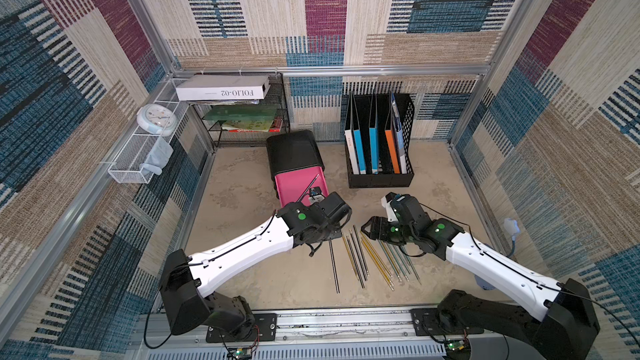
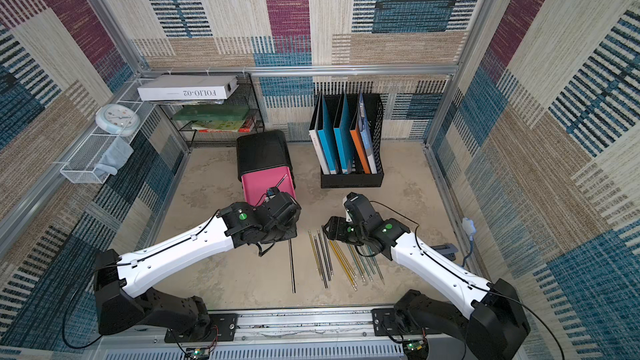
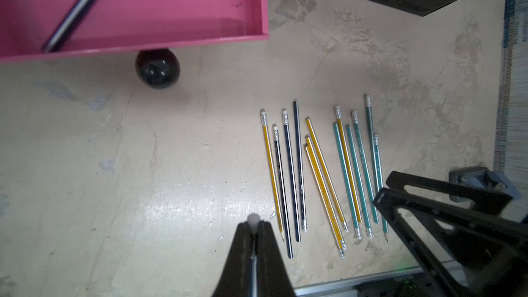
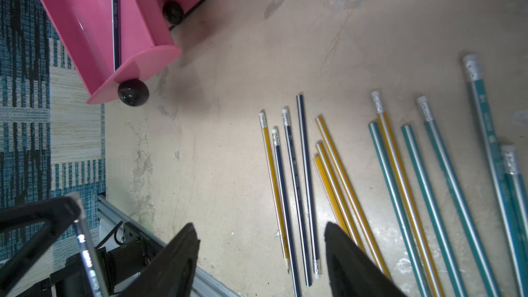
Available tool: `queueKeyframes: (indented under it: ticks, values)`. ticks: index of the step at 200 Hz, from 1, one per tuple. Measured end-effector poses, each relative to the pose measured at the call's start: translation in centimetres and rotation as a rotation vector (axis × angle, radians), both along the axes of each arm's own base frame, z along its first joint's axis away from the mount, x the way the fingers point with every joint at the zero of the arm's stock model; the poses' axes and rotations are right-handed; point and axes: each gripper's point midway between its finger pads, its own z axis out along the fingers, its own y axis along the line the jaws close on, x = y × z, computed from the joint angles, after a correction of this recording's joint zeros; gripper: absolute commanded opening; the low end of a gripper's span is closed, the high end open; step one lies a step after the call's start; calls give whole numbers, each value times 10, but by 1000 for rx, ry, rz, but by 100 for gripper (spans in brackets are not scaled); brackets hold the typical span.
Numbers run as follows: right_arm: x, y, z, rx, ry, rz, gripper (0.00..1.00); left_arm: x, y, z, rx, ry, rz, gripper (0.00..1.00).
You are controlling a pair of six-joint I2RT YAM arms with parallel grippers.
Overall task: Please place the pencils in the drawer according to their color
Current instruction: Pick up the pencil from the center of the board, then place the pencil in the drawer.
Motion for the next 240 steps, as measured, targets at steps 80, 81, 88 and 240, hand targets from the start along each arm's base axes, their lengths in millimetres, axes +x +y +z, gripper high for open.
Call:
queueKeyframes:
  ticks: [80,81,88,240]
  values:
    - [7,12,7,72,-12,-8,74,65,52,77,59,-189,-27,0]
    - [7,12,7,72,-12,-8,74,67,53,79,62,-194,-29,0]
    - [8,14,6,75,-12,-8,75,74,57,85,70,-209,-33,0]
    - [17,25,-8,83,23,-12,75,202,63,103,461,-425,-315,0]
